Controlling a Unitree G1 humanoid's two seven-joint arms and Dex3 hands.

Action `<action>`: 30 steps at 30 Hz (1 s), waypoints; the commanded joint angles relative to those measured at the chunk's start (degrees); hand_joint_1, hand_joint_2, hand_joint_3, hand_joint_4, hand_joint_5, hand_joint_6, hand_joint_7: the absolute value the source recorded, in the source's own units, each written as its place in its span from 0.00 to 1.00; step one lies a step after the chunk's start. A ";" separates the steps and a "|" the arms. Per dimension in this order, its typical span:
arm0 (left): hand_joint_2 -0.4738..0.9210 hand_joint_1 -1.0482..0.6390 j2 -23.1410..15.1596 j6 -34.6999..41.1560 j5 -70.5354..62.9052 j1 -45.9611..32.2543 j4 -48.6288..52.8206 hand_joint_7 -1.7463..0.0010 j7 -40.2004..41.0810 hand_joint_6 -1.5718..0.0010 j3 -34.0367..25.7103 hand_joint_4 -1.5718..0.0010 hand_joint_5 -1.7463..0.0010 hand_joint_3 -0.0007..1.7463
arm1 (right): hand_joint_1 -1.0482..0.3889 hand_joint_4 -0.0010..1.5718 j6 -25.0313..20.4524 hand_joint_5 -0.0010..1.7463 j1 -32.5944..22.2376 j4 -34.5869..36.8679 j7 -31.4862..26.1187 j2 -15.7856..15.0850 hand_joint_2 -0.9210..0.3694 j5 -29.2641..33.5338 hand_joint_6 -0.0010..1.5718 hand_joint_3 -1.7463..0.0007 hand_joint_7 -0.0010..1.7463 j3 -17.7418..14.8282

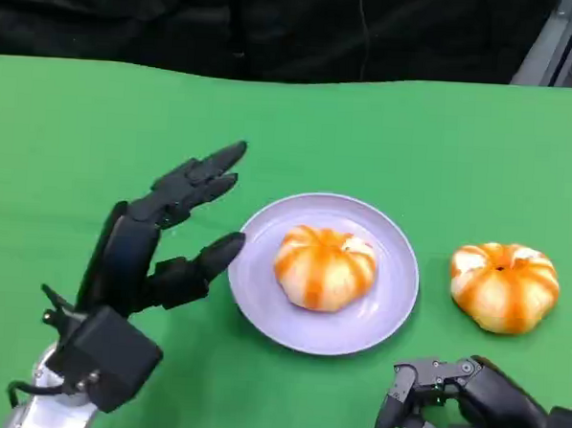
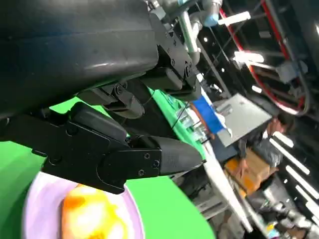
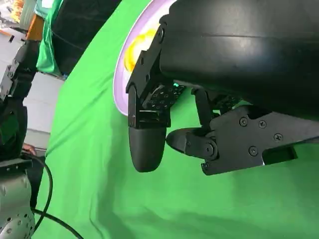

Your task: Grasp the bread from the table and place it into the plate.

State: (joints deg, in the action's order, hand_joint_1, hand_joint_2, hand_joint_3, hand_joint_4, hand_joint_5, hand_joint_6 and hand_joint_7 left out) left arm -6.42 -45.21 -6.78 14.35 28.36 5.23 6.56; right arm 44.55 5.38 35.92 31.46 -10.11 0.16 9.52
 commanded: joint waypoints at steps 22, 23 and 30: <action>1.00 0.29 5.16 4.30 25.38 -10.68 -3.37 1.00 -21.34 0.65 -9.74 0.53 0.99 0.25 | 0.67 0.45 1.75 0.89 0.62 1.94 0.89 -1.11 0.00 -1.31 0.50 0.72 0.60 -0.76; 1.00 0.29 5.30 4.47 25.42 -10.75 -3.46 1.00 -21.66 0.65 -10.01 0.53 0.99 0.25 | 0.67 0.45 1.72 0.89 0.61 1.93 0.89 -1.12 0.00 -1.31 0.50 0.72 0.60 -0.76; 1.00 0.29 4.56 4.19 26.25 -14.37 -0.52 0.99 -25.96 0.64 -12.58 0.54 0.99 0.24 | 0.68 0.45 1.65 0.89 0.69 1.88 1.08 -1.20 0.00 -1.46 0.51 0.72 0.60 -0.83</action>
State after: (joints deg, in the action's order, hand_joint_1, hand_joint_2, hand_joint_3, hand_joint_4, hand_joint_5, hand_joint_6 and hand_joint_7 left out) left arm -0.55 -40.67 18.71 2.52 25.85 -18.82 -4.50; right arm 45.69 6.08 37.49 32.35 -10.29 -0.73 9.26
